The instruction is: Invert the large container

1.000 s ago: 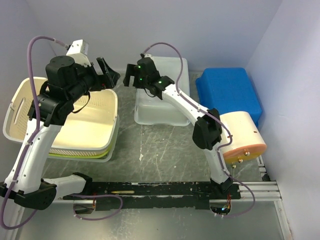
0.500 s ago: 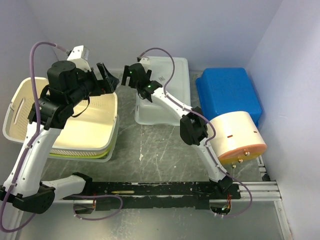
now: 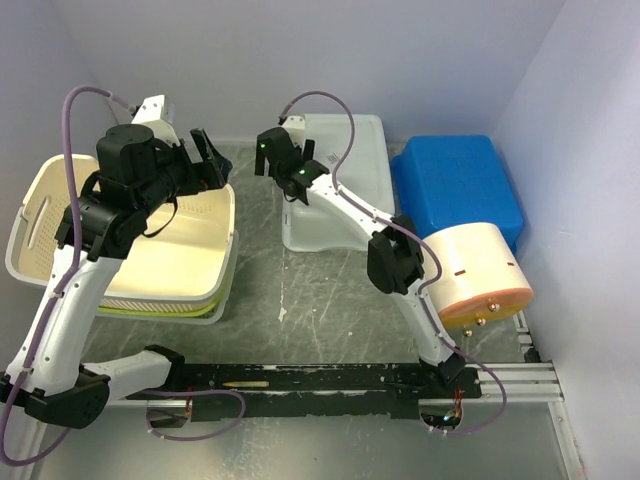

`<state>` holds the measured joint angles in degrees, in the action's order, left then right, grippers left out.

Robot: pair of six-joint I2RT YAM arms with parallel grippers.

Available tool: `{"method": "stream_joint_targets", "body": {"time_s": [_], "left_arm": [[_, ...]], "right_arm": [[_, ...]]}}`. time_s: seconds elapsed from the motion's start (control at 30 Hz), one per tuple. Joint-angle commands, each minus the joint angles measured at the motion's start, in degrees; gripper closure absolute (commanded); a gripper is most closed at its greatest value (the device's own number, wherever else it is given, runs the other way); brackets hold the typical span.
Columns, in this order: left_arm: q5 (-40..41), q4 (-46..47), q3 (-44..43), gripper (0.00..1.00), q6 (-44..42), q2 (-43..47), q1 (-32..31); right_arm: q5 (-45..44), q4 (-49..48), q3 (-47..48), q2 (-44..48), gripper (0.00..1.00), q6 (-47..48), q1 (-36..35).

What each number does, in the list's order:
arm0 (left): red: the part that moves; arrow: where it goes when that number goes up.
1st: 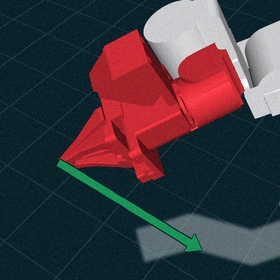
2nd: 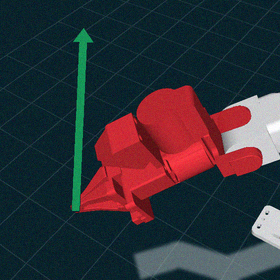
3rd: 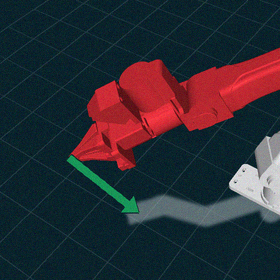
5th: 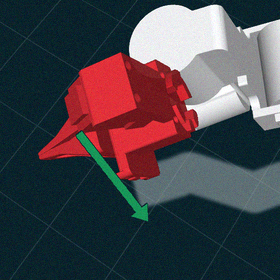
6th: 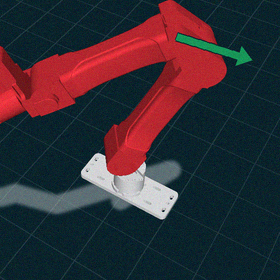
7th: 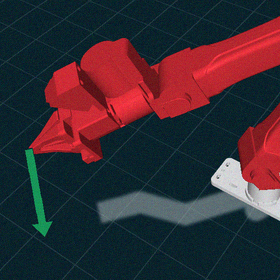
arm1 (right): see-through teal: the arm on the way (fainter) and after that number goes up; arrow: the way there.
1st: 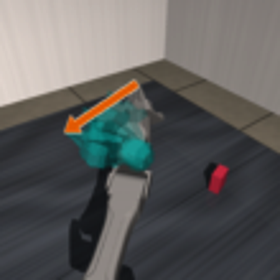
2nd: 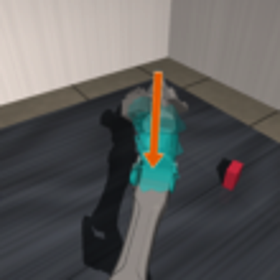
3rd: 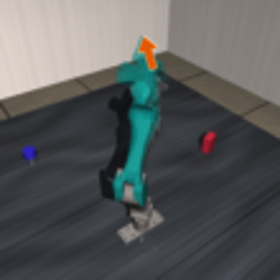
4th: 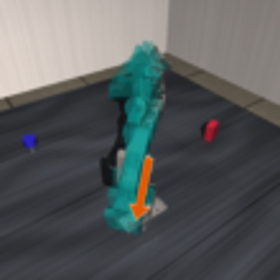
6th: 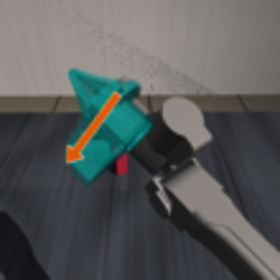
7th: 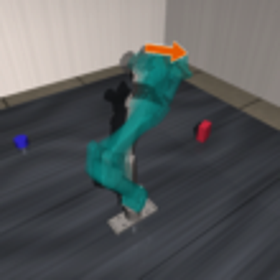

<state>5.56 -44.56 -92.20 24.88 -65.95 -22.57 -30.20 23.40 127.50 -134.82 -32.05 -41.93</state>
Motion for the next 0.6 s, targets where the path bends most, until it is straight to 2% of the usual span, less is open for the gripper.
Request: {"method": "stream_joint_targets", "body": {"time_s": [0.0, 0.13, 0.27, 0.37, 0.5, 0.57], "left_arm": [[1.8, -1.0, -2.0, 0.01, 0.1, 0.7, 0.0], [3.0, -1.9, -1.6, 0.01, 0.8, 0.9, 0.0], [4.4, -4.2, -1.5, 0.01, 1.6, 0.2, 0.0], [6.3, -6.7, -2.5, 0.00, 0.7, -0.8, 0.0], [14.4, -12.7, -9.0, 0.01, -3.3, -5.3, 0.6], [15.2, -16.0, -12.6, 0.01, -3.8, -7.8, 1.3]], "right_arm": [[2.2, -4.5, 1.9, 1.2, 0.08, 10.2, -3.2], [4.5, -4.5, 4.1, -2.5, 0.08, 12.4, -3.4], [1.9, 0.0, 6.8, -5.6, 0.07, 11.5, -3.3], [0.2, 2.3, 6.0, -4.3, 0.06, 9.8, -3.0], [0.3, 2.7, 3.6, -0.6, 0.06, 9.1, -2.8], [0.5, 2.9, 3.4, -0.1, 0.06, 9.9, -2.7]]}}
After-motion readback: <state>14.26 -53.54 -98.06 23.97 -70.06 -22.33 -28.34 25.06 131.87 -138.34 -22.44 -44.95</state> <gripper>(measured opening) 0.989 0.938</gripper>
